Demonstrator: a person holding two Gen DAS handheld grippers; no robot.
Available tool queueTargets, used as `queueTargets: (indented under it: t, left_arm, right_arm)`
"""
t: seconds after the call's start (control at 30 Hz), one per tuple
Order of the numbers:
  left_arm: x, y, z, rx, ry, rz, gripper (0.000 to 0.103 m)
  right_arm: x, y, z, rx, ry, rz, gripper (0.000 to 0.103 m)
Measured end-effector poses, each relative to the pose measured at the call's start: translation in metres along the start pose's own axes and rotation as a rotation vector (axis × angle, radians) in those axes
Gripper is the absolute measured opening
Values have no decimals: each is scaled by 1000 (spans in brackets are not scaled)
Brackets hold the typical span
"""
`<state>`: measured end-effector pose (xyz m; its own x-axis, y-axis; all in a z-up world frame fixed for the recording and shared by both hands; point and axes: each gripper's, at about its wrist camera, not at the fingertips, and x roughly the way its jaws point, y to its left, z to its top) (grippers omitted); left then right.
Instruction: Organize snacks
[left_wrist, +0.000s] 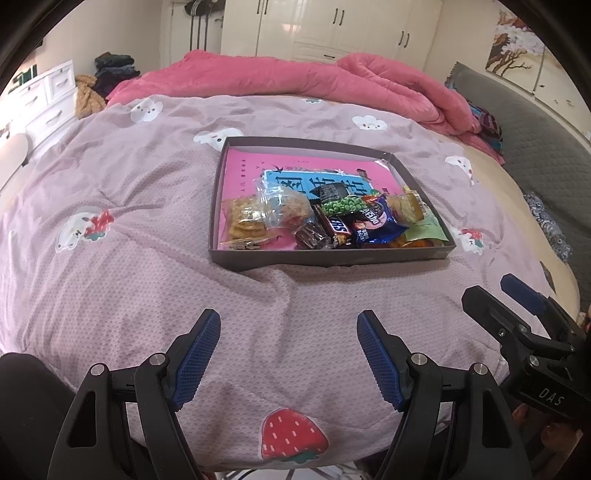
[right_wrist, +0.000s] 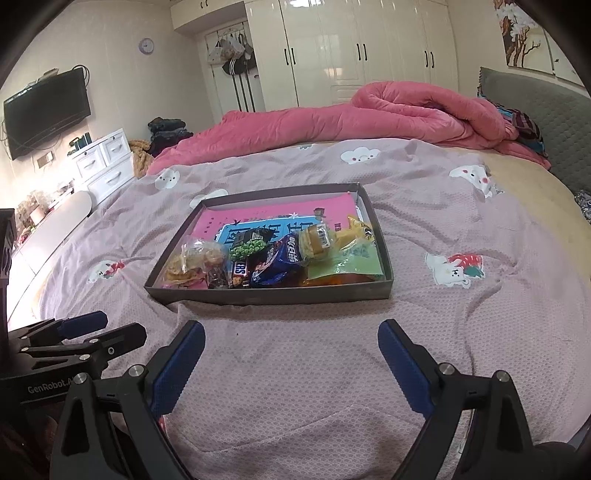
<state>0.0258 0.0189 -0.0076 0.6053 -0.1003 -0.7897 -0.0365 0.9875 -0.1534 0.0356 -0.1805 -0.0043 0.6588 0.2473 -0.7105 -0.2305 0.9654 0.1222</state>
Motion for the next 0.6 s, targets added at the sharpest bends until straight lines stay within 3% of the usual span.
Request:
queueTargets:
  t: [0.6]
  left_arm:
    - [1,0,-1,-1,4,9,78]
  right_arm:
    - [1,-4,0,15,4,-6,95]
